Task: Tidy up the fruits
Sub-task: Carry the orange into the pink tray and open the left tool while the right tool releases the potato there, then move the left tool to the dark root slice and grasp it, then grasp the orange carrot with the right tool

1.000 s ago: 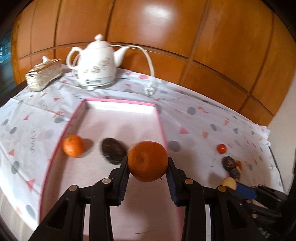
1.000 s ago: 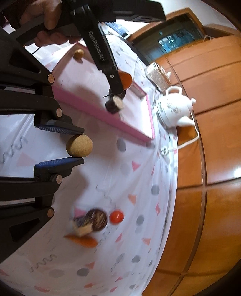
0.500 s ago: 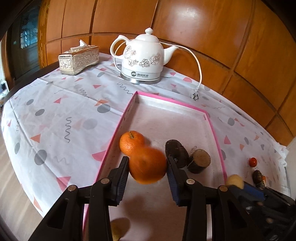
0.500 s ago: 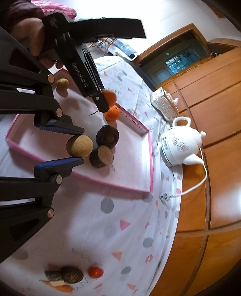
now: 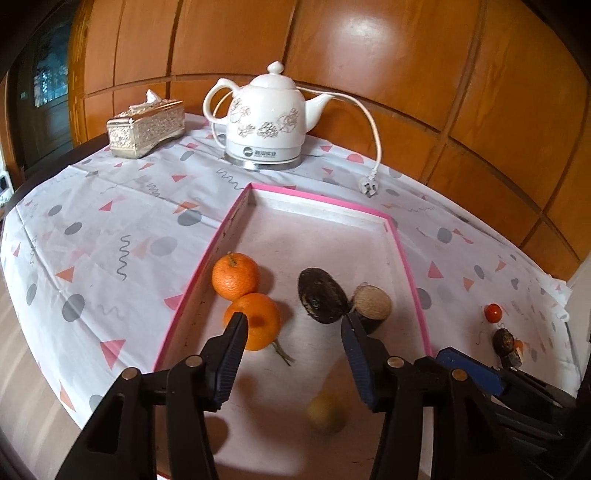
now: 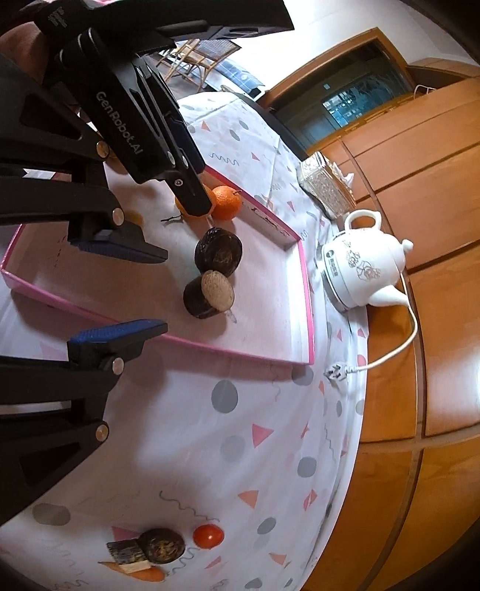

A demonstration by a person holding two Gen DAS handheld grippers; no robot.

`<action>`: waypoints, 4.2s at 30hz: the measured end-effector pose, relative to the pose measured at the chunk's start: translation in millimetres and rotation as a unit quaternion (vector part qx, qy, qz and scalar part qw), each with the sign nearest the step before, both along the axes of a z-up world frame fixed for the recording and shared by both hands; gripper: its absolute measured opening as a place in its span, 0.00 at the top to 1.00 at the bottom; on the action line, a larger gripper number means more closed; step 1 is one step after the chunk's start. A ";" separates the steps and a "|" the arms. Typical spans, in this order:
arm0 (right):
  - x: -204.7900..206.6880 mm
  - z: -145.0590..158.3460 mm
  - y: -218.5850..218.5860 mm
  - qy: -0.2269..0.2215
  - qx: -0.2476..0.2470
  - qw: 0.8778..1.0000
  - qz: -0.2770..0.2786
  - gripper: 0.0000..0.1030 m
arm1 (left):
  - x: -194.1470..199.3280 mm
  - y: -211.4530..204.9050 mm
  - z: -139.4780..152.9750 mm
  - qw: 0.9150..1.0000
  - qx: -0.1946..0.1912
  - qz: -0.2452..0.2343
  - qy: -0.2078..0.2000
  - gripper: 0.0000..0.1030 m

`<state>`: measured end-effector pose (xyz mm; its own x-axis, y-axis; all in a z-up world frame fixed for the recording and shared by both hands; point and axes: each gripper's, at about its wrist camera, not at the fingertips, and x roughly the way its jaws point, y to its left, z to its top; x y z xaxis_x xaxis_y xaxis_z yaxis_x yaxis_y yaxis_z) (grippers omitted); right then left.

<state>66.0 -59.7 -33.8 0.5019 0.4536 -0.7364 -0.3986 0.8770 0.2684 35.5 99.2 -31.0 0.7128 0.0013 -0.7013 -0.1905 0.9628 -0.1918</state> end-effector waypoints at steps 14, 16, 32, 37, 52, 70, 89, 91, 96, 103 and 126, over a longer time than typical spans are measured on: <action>-18.2 12.9 -26.2 -0.058 -0.033 0.996 -0.063 0.66 | -7.9 -21.4 7.9 1.000 0.013 -0.022 -0.014 0.48; -18.7 12.9 -30.8 -0.061 -0.035 0.995 -0.071 0.66 | -8.7 -25.9 9.3 0.999 0.016 -0.030 -0.016 0.48; -21.3 8.3 -81.7 -0.058 -0.048 0.988 -0.137 0.66 | -11.3 -71.5 11.7 0.994 0.038 -0.100 -0.020 0.48; -24.1 7.9 -111.6 -0.060 -0.054 0.981 -0.176 0.66 | -12.0 -89.1 15.9 0.990 0.048 -0.131 -0.028 0.48; -30.5 -10.6 -215.2 -0.031 -0.063 0.951 -0.302 0.66 | -4.6 -145.7 9.7 0.973 0.058 -0.223 -0.013 0.48; -27.6 -27.0 -246.6 -0.020 -0.084 0.940 -0.331 0.66 | 24.9 -222.4 -7.0 0.951 -0.004 -0.308 0.034 0.43; -18.7 -39.6 -260.1 -0.035 -0.107 0.931 -0.347 0.66 | 61.9 -272.5 -34.9 0.954 -0.029 -0.289 0.075 0.45; -18.2 -41.3 -260.8 -0.037 -0.104 0.931 -0.347 0.66 | 64.2 -274.7 -41.1 0.955 -0.028 -0.286 0.078 0.49; -19.8 -42.5 -261.4 -0.041 -0.097 0.931 -0.348 0.64 | 62.1 -274.8 -43.3 0.954 -0.030 -0.294 0.056 0.63; -19.8 -43.9 -260.9 -0.041 -0.098 0.932 -0.348 0.63 | 37.8 -252.2 -32.9 0.950 -0.004 -0.311 0.009 0.63; 19.1 -35.2 -213.0 -0.027 -0.075 0.961 -0.263 0.73 | 38.7 -223.4 -55.1 0.963 0.022 -0.267 -0.005 0.63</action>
